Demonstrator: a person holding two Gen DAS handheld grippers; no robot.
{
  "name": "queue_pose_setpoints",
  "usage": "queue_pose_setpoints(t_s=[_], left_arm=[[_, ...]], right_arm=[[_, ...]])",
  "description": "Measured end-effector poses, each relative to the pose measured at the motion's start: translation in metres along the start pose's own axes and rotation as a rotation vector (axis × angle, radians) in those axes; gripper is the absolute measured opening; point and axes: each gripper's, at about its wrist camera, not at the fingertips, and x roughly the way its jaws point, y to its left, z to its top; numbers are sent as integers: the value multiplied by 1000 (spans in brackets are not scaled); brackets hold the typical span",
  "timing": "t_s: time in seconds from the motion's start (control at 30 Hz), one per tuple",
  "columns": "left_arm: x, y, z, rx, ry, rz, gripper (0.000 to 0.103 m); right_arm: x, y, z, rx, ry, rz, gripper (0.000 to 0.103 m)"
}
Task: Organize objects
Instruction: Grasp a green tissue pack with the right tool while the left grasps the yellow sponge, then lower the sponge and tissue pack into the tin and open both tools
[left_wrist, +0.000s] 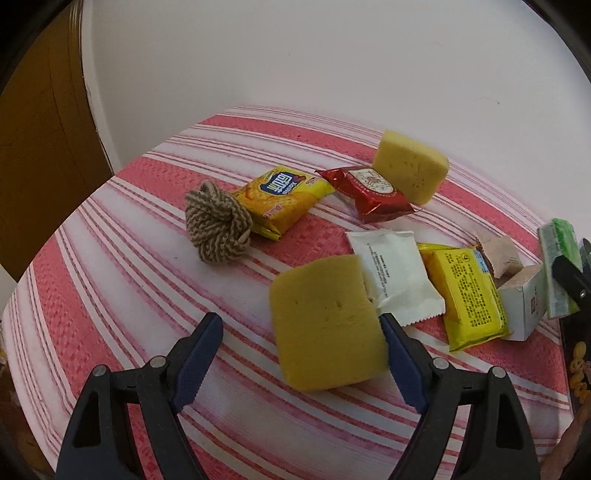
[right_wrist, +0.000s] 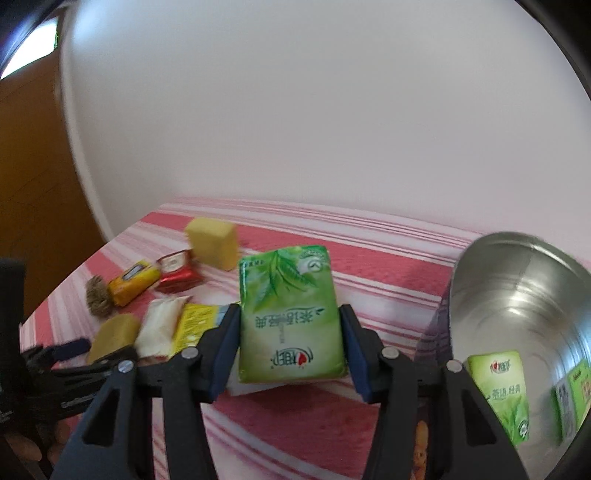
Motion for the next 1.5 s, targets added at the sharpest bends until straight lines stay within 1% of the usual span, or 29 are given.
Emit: queue_pose_setpoints(t_s=[0.03,0.07,0.1,0.13,0.2,0.3,0.37,0.43,0.5,0.6,0.8,1.03,1.1,1.5], left_arm=[[0,0,0,0,-1,-2,85],[-2,0,-1,-3,-5,-9,80],[-3,1,0,-7,-12,-18,71],[-5,3,-1,-11,-19,-26,67],[-7,5,-2,-19,-25,-43,55],[-10,10,-3,-45,-31,-64,52],[-11,10,-3,-52,-35,-65,51],[-16,10,-5,-52,-59,-49,50],[-25,6,-6,-39,-110,-39,50],[-42,-7,-8,11,-201,-3,50],[-67,-42,-8,89,-295,-20,50],[-80,-84,-4,155,-326,-78,50],[-83,-95,-4,169,-331,-93,50],[-100,-144,-9,233,-368,-146,50]], right_arm=[[0,-4,0,17,0,-4,53],[-3,-9,0,32,-3,-3,53],[-5,-12,-1,41,-9,5,53],[-7,-11,-1,40,-16,7,53],[-14,-6,-3,17,-40,-5,53],[-21,0,-5,4,-61,5,53],[-25,4,-7,-7,-76,7,53],[-29,6,-9,-21,-91,-3,53],[-34,9,-11,-31,-110,-10,53],[-46,10,-13,-44,-150,-33,53],[-73,1,-17,-46,-239,-92,53],[-99,-23,-25,-19,-283,-145,53],[-108,-35,-27,-2,-291,-159,53],[-135,-79,-32,74,-322,-215,53]])
